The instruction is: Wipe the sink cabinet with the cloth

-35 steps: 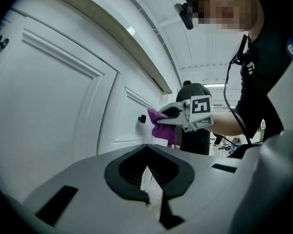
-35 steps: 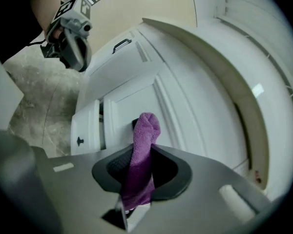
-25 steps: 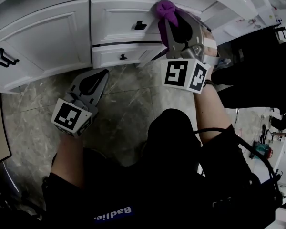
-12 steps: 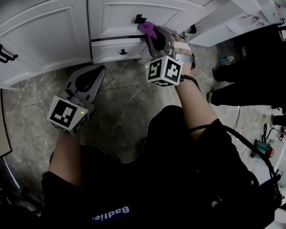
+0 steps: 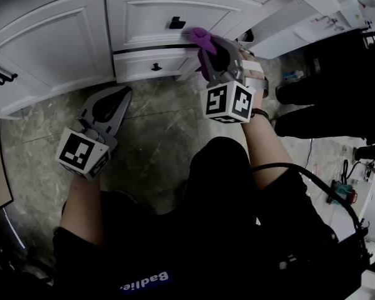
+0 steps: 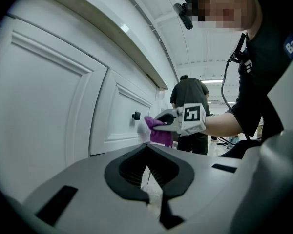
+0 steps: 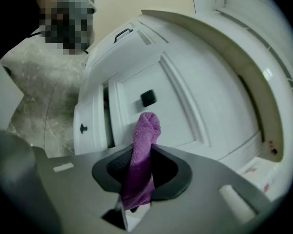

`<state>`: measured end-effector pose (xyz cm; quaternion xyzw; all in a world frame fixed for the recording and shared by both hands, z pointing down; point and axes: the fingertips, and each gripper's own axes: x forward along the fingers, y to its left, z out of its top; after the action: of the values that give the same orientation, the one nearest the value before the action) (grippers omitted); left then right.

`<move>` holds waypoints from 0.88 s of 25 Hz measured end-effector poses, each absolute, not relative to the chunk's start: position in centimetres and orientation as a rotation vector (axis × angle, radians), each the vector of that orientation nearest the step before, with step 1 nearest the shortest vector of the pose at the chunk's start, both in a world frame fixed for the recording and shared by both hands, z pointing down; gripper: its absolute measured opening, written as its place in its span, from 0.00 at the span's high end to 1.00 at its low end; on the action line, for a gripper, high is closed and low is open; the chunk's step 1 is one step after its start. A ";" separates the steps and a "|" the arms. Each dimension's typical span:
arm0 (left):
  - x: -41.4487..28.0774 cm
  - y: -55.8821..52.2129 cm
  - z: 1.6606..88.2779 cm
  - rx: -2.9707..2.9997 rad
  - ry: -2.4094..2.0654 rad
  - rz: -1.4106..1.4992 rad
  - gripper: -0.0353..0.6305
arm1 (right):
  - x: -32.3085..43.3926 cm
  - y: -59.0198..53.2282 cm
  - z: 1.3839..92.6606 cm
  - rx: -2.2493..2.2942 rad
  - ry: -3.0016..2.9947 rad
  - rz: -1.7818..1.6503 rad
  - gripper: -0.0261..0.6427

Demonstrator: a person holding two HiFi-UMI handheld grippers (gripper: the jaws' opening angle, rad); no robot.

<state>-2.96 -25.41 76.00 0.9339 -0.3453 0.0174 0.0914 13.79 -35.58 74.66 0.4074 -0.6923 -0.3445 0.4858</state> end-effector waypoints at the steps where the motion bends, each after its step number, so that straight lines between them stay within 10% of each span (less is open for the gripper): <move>1: -2.8 -25.4 76.0 2.775 -1.018 0.051 0.96 | 14.0 -35.6 72.4 1.022 -1.679 -0.877 0.85; 9: -1.8 -25.7 75.8 2.795 -0.984 0.039 0.96 | 15.9 -37.6 61.9 1.199 -1.599 -1.051 0.85; 22: -1.8 -25.6 76.5 2.798 -0.946 0.056 0.96 | 17.1 -38.5 74.0 1.077 -1.607 -0.906 0.85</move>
<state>-1.76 -25.58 76.49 0.9429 -0.3190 0.0189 0.0938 17.08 -38.54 74.05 0.4419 -0.6593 -0.3715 0.4816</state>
